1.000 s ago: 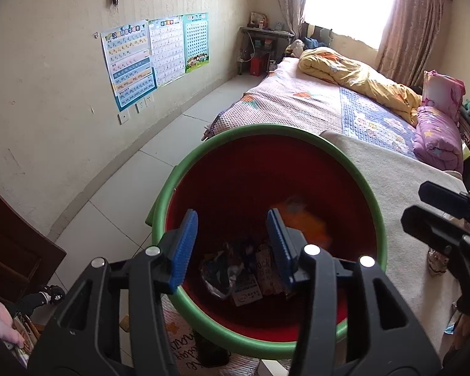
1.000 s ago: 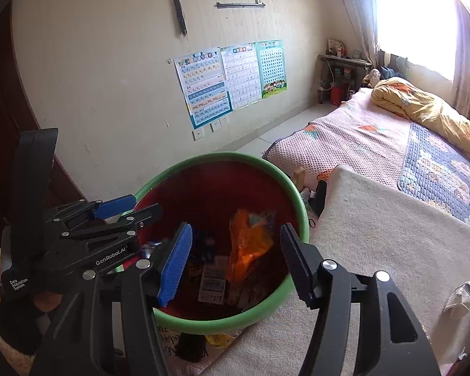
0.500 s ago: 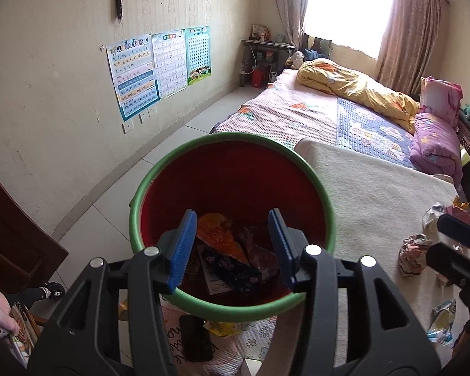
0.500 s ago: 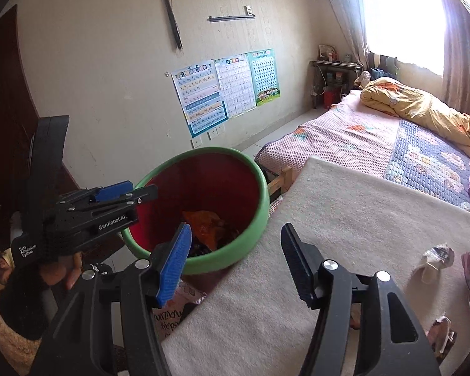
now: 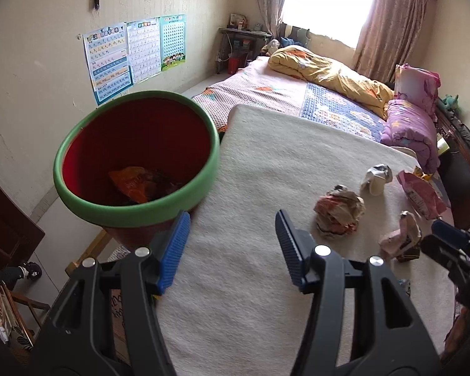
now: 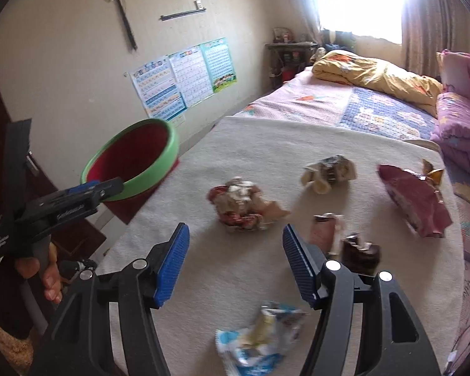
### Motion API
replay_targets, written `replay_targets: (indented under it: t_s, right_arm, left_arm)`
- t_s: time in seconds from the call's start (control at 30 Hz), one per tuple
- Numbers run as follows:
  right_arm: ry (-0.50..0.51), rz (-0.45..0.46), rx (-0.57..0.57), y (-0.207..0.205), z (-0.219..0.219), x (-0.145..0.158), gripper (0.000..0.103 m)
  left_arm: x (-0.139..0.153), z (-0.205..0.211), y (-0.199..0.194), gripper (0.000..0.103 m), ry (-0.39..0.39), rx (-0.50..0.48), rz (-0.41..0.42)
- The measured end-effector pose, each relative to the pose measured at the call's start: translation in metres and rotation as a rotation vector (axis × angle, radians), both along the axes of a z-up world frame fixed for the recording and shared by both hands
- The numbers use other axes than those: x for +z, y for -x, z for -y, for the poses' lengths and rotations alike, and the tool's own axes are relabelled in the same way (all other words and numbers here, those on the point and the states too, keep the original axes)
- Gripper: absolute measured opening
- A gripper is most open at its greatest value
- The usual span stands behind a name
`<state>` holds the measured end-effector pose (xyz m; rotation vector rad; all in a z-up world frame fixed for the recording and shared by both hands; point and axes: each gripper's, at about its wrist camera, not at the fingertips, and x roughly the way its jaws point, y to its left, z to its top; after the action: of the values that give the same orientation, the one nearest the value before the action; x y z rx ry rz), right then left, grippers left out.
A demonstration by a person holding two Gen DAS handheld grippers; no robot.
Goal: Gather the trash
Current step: 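Move both tools back toward the remaining trash on the mat, then grasp the crumpled paper ball with the left gripper while the right grasps the strawberry wrapper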
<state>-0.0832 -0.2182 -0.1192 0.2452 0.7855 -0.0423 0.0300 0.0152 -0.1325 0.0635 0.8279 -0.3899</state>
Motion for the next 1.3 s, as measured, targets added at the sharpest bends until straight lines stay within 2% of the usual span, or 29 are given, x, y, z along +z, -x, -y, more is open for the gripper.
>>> replay_targets:
  t_s: [0.1, 0.2, 0.33, 0.37, 0.5, 0.53, 0.57, 0.63, 0.77, 0.93, 0.97, 1.0, 1.03, 1.1, 1.13, 1.17, 1.3]
  right_arm:
    - [0.001, -0.035, -0.034, -0.005, 0.029, -0.013, 0.064]
    - [0.003, -0.070, -0.020, -0.017, 0.042, -0.028, 0.062]
    - [0.023, -0.129, 0.054, -0.034, 0.042, -0.055, 0.034]
    - [0.017, -0.117, 0.064, -0.035, 0.041, -0.056, 0.033]
    - [-0.024, -0.074, 0.094, -0.027, 0.043, -0.043, 0.023]
    - [-0.024, -0.062, 0.104, -0.024, 0.042, -0.039, 0.008]
    - [-0.029, -0.050, 0.114, -0.021, 0.041, -0.034, 0.005]
    - [-0.039, -0.031, 0.120, -0.017, 0.041, -0.027, 0.005]
    - [-0.055, -0.034, 0.129, -0.012, 0.043, -0.022, 0.005]
    - [-0.105, -0.066, 0.146, -0.001, 0.046, -0.028, 0.005]
    - [-0.119, -0.081, 0.151, 0.000, 0.046, -0.031, 0.008]
    - [-0.136, -0.099, 0.157, 0.000, 0.046, -0.036, 0.008]
    - [-0.145, -0.107, 0.154, 0.002, 0.046, -0.039, 0.010]
    - [-0.165, -0.117, 0.144, 0.004, 0.047, -0.043, 0.031]
    - [-0.179, -0.115, 0.138, 0.006, 0.047, -0.044, 0.054]
    - [-0.191, -0.110, 0.133, 0.008, 0.048, -0.043, 0.057]
    - [-0.238, -0.106, 0.130, 0.012, 0.051, -0.041, 0.057]
  left_arm:
    - [-0.002, 0.018, 0.017, 0.054, 0.003, -0.023, -0.009]
    - [-0.005, 0.035, 0.030, 0.054, -0.002, -0.049, -0.023]
    - [-0.008, 0.054, 0.039, 0.055, -0.016, -0.076, -0.034]
    - [-0.009, 0.058, 0.040, 0.055, -0.021, -0.082, -0.034]
    - [-0.014, 0.068, 0.035, 0.055, -0.032, -0.086, -0.048]
    - [-0.015, 0.070, 0.033, 0.056, -0.028, -0.089, -0.054]
    - [-0.016, 0.072, 0.029, 0.057, -0.023, -0.094, -0.058]
    - [-0.019, 0.082, 0.022, 0.061, -0.022, -0.105, -0.057]
    - [-0.032, 0.106, 0.004, 0.061, -0.033, -0.136, -0.093]
    - [-0.052, 0.130, -0.018, 0.061, -0.067, -0.140, -0.117]
    - [-0.057, 0.134, -0.023, 0.060, -0.080, -0.140, -0.131]
    - [-0.063, 0.137, -0.027, 0.056, -0.083, -0.143, -0.150]
    - [-0.067, 0.139, -0.030, 0.046, -0.084, -0.145, -0.170]
    - [-0.074, 0.139, -0.034, 0.040, -0.080, -0.133, -0.193]
    - [-0.074, 0.137, -0.034, 0.038, -0.062, -0.128, -0.198]
    - [-0.074, 0.135, -0.034, 0.037, -0.054, -0.123, -0.200]
    - [-0.065, 0.127, -0.029, 0.035, -0.050, -0.110, -0.178]
